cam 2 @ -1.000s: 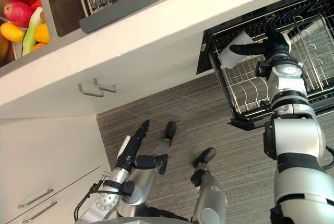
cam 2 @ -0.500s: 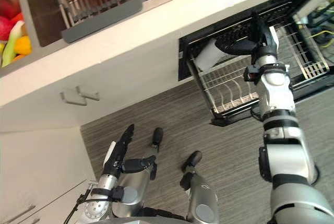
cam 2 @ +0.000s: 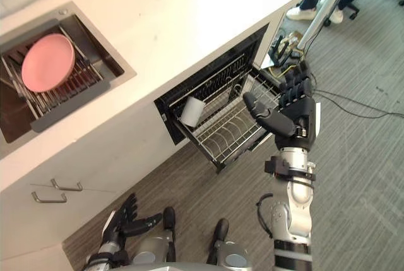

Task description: Walk over to the sink, pick up the cup, carry it to the dishwasher, place the cup inside the dishwasher, then close the dishwasher door

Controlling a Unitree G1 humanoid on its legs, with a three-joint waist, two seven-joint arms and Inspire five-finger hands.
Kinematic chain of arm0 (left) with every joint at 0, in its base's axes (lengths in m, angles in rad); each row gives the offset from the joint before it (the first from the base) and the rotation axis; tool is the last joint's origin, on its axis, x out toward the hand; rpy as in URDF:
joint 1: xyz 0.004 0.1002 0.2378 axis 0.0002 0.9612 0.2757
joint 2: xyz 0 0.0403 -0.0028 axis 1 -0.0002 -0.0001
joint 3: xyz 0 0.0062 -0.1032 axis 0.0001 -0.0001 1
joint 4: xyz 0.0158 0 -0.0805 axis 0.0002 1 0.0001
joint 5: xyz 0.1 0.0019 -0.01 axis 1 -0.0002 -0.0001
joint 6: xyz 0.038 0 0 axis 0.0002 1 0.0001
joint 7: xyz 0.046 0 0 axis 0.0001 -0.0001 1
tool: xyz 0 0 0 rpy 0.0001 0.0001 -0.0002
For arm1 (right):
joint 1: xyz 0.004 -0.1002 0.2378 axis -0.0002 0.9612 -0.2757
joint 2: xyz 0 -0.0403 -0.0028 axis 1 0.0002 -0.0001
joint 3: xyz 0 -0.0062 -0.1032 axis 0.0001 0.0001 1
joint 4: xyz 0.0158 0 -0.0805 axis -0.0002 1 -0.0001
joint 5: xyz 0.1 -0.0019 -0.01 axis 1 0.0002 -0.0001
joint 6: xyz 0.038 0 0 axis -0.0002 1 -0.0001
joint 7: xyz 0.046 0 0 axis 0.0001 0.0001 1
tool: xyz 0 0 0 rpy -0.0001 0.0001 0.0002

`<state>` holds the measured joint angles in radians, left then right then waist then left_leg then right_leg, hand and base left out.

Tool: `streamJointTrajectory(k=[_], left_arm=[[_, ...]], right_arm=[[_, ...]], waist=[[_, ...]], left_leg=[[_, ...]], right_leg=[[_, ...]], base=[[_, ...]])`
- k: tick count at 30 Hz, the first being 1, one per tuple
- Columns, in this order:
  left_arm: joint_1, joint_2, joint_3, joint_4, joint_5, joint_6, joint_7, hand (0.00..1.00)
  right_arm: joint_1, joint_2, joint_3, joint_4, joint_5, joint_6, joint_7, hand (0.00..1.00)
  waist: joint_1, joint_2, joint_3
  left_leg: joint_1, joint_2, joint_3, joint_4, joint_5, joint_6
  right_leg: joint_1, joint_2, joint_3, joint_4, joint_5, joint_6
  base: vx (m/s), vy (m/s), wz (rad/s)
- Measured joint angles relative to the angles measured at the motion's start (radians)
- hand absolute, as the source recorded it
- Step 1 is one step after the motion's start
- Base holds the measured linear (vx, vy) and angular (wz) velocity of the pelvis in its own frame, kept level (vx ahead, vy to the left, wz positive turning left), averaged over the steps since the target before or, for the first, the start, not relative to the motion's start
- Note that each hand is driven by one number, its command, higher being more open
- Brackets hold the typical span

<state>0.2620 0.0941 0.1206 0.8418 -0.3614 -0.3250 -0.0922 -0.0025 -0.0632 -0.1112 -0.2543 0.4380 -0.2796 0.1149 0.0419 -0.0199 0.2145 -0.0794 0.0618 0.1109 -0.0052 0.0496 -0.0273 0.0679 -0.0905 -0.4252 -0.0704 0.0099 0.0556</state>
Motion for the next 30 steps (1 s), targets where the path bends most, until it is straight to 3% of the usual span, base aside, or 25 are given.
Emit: streamJointTrajectory(k=[1,2,3,4,5,9,11,12,13,14,15,17,20,21,22,25,30], left_arm=[[0.006,-0.005,0.002,0.006,-0.04,0.009,0.0,1.0],[0.007,-0.007,0.004,0.008,-0.048,0.008,0.001,1.0],[0.006,-0.012,0.006,0.009,-0.048,0.001,0.003,1.0],[0.008,-0.02,0.006,0.011,-0.046,-0.007,0.005,1.0],[0.019,-0.033,0.015,0.013,-0.025,-0.018,0.019,1.0],[0.053,-0.038,0.038,0.036,0.028,0.005,0.04,1.0],[0.054,-0.036,0.029,0.081,0.044,0.036,0.042,1.0],[0.056,-0.031,0.02,0.096,0.059,0.049,0.031,1.0],[0.058,-0.011,0.007,0.106,0.068,0.063,0.02,1.0],[0.059,-0.005,0.004,0.108,0.068,0.068,0.019,1.0],[0.058,0.02,-0.018,0.113,0.067,0.087,0.011,1.0],[0.036,0.041,-0.041,0.122,0.068,0.092,-0.005,1.0],[0.006,0.05,-0.048,0.14,0.106,0.088,-0.025,1.0],[0.007,0.054,-0.048,0.145,0.125,0.083,-0.025,1.0],[0.005,0.059,-0.047,0.155,0.138,0.081,-0.021,1.0],[0.028,0.03,-0.028,0.164,0.143,0.061,-0.006,1.0],[0.028,0.02,0.012,0.167,0.145,0.076,0.009,1.0]], right_arm=[[-0.015,-0.016,0.011,-0.006,0.001,-0.015,0.02,1.0],[-0.021,-0.027,0.011,-0.006,0.001,-0.024,0.024,1.0],[-0.027,-0.061,-0.007,-0.006,0.002,-0.04,0.022,1.0],[-0.029,-0.084,-0.023,-0.006,0.002,-0.046,0.019,1.0],[-0.046,-0.123,-0.044,-0.006,0.003,-0.049,-0.001,1.0],[-0.093,-0.146,-0.087,-0.009,0.051,-0.06,0.015,1.0],[-0.066,-0.145,-0.124,-0.009,0.091,-0.06,0.033,1.0],[-0.042,-0.129,-0.145,-0.009,0.115,-0.06,0.039,1.0],[-0.013,-0.102,-0.159,-0.009,0.123,-0.061,0.042,1.0],[-0.002,-0.094,-0.162,-0.009,0.123,-0.061,0.043,1.0],[0.037,-0.067,-0.169,-0.009,0.123,-0.062,0.05,1.0],[0.08,-0.061,-0.178,-0.017,0.122,-0.061,0.067,1.0],[0.105,-0.06,-0.192,-0.028,0.131,-0.062,0.087,1.0],[0.105,-0.059,-0.192,-0.028,0.137,-0.062,0.101,1.0],[0.106,-0.062,-0.195,-0.028,0.16,-0.063,0.116,1.0],[0.107,-0.063,-0.202,-0.025,0.17,-0.067,0.119,1.0],[0.09,-0.063,-0.202,-0.042,0.168,-0.067,0.119,1.0]], waist=[[0.008,0.002,-0.001],[0.008,0.004,-0.002],[0.008,0.01,-0.01],[0.008,0.014,-0.02],[0.036,0.006,-0.042],[0.033,0.005,-0.068],[0.011,0.031,-0.084],[-0.005,0.037,-0.088],[-0.019,0.025,-0.089],[-0.025,0.021,-0.092],[-0.048,0.011,-0.097],[-0.069,0.0,-0.105],[-0.074,-0.007,-0.109],[-0.073,-0.016,-0.114],[-0.073,-0.024,-0.116],[-0.054,0.013,-0.131],[-0.056,0.017,-0.134]], left_leg=[[-0.04,-0.001,-0.001,0.124,-0.06,0.004],[-0.058,-0.001,0.04,0.174,-0.078,0.014],[-0.075,0.009,0.166,0.23,-0.102,0.04],[-0.076,0.014,0.221,0.236,-0.121,0.063],[-0.058,0.014,0.269,0.234,-0.137,0.07],[-0.005,-0.062,0.27,0.154,-0.136,0.085],[0.04,-0.076,0.252,0.093,-0.134,0.085],[0.072,-0.08,0.237,0.06,-0.13,0.088],[0.092,-0.085,0.21,0.054,-0.122,0.11],[0.096,-0.085,0.202,0.053,-0.122,0.11],[0.124,-0.089,0.167,0.038,-0.119,0.106],[0.146,-0.091,0.095,0.034,-0.114,0.114],[0.153,-0.095,0.023,0.035,-0.122,0.099],[0.162,-0.107,0.005,0.041,-0.133,0.082],[0.177,-0.12,-0.018,0.052,-0.151,0.073],[0.194,-0.064,-0.026,0.065,-0.184,0.041],[0.195,-0.026,-0.02,0.051,-0.193,0.025]], right_leg=[[0.04,-0.007,-0.037,0.004,-0.012,0.004],[0.065,-0.01,-0.067,0.005,-0.018,0.009],[0.114,-0.017,-0.139,0.011,-0.037,0.023],[0.131,-0.017,-0.171,0.021,-0.05,0.03],[0.145,-0.042,-0.205,0.046,-0.072,0.051],[0.159,-0.119,-0.245,0.121,-0.1,0.093],[0.088,-0.187,-0.227,0.353,-0.12,0.079],[-0.016,-0.256,-0.173,0.61,-0.116,0.0],[-0.111,-0.277,-0.077,0.794,-0.133,-0.027],[-0.127,-0.275,-0.06,0.821,-0.14,-0.028],[-0.168,-0.231,0.007,0.815,-0.179,0.001],[-0.183,-0.134,0.086,0.618,-0.207,0.005],[-0.188,-0.073,0.137,0.412,-0.195,-0.003],[-0.186,-0.068,0.169,0.329,-0.133,-0.013],[-0.171,-0.074,0.201,0.294,-0.039,0.014],[-0.07,-0.004,0.172,0.148,-0.003,-0.005],[-0.029,0.05,0.172,0.043,0.031,-0.027]], base=[[0.03,0.035,0.77],[0.01,0.064,1.3],[-0.01,0.073,1.37],[0.0,0.135,1.49],[0.03,0.12,0.94],[0.09,0.17,0.49],[0.09,0.195,0.34],[0.1,0.227,0.36],[0.11,0.195,0.35],[0.17,0.117,0.62],[0.24,0.062,0.75],[0.29,0.01,1.01],[0.24,-0.085,0.87],[0.22,-0.139,0.64],[0.28,-0.177,0.57],[0.22,-0.128,0.17],[0.14,-0.104,-0.08]])
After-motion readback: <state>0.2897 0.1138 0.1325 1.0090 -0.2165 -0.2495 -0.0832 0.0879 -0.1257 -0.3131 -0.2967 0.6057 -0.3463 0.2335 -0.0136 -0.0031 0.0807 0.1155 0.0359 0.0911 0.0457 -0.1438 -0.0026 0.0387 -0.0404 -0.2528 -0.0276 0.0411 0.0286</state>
